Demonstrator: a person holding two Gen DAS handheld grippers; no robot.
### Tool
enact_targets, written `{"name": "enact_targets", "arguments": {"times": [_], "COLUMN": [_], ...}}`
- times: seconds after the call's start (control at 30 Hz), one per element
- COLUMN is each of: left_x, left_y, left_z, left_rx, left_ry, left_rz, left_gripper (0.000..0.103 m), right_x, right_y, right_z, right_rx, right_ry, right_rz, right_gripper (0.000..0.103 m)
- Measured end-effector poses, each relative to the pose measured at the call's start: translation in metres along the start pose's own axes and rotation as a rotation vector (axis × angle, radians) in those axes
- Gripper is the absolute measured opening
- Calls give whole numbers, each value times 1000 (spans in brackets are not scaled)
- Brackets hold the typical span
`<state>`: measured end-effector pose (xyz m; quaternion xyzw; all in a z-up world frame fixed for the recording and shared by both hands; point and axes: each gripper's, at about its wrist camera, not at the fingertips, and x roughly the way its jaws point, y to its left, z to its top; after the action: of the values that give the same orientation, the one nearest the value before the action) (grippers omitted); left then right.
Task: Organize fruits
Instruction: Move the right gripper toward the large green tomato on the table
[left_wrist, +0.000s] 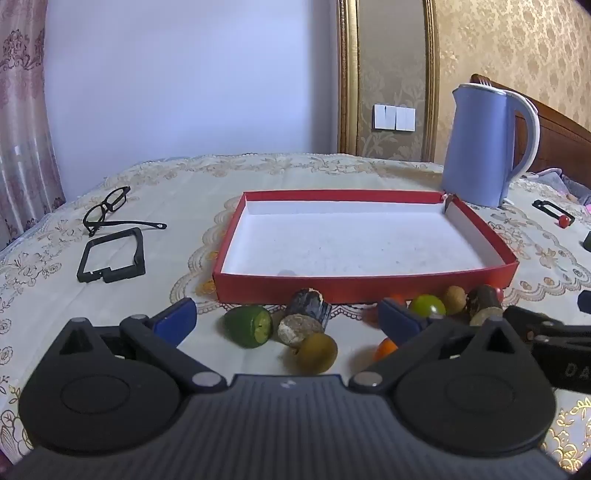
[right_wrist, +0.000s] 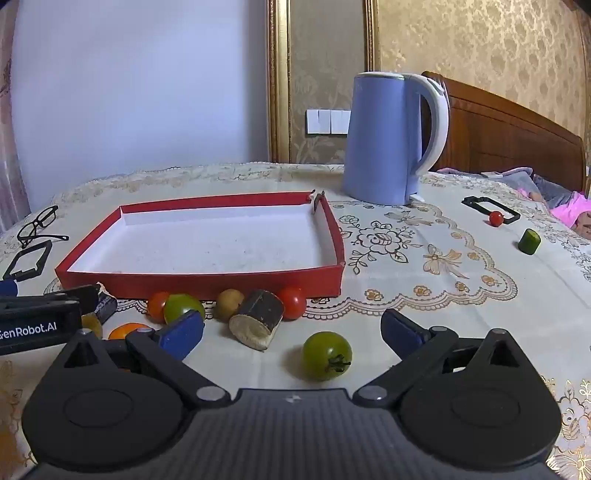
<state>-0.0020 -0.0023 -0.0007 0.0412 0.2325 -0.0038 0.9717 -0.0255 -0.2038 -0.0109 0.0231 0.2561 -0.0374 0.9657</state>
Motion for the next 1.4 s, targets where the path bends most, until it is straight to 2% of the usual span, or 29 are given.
{"name": "enact_targets", "arguments": {"times": [0.13,0.2,0.3,0.4,0.7,1.27,1.4], "left_x": [10,16,23,27,12,11,13], "left_y": [1,10,35,44,34,37,38], "left_z": [-5,-7,-11,-15,-13,-16,-18], "left_rx": [-33,-45,-108,-130,-93,-113,-116], "left_ry": [38,60,92,97,68,88,97], "left_rz": [-4,-14,-26,-23,-54,-66,-70], "left_gripper": [103,103,103,103,103,103,103], "right_x": [-2,-15,-19,-29,-28,-2,3], "right_y": [-1,-12,-23,-35,-39,-29,-28], "right_z": [-3,-9,-18,-26,-26,-15,-14], "right_rx": [-12,-20,-49,-38,-23,-28,-30], "right_ry": [-1,-33,-27,-36,-31,15,23], "right_rz": [15,32,30,35,39,29,40], "right_gripper": [103,103,103,103,103,102,96]}}
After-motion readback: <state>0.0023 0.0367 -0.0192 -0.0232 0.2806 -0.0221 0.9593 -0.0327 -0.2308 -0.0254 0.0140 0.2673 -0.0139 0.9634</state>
